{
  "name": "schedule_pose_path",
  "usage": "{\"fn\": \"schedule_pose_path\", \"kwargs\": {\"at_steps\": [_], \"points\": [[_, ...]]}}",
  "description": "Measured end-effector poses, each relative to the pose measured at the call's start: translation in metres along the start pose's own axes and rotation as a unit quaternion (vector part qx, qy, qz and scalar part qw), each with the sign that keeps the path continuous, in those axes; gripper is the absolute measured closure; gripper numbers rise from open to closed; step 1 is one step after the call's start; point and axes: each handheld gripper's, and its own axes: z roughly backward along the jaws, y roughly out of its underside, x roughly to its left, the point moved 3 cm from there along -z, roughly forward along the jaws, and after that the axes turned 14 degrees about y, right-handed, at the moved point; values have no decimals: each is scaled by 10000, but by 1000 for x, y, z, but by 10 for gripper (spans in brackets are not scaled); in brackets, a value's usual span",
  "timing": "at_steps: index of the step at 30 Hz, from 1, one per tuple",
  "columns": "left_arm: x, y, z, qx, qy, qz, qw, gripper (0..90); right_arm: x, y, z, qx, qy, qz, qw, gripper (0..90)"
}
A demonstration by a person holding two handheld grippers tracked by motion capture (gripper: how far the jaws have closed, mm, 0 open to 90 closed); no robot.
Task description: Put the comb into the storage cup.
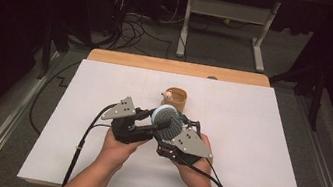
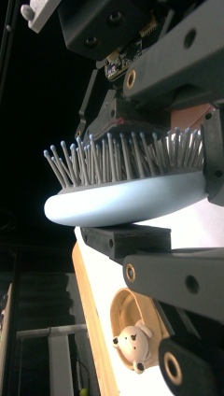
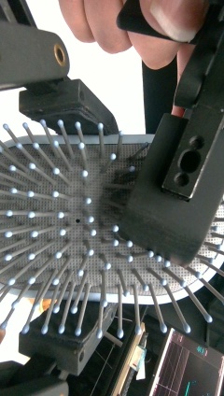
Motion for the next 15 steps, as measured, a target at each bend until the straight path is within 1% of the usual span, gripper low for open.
{"fn": "schedule_pose_path", "kwargs": {"at_steps": [4,7,11,12,15], "points": [[-1,-1,1,-25,-1,-58,10000,559,1,-1,1,-45,75,94,9999,202],[-2,-1,0,-25,-36,-85,10000,562,1,-2,1,-60,79,91,9999,202],[-2,-1,1,-33,-49,-90,9999,565,1,-2,0,-29,54,52,10000,200],[-2,-1,1,-32,-54,-94,9999,566,0,-2,0,-22,2,13,10000,199],[-2,-1,2,-57,-80,-124,9999,568,0,-2,0,-13,-24,-16,10000,192]]}}
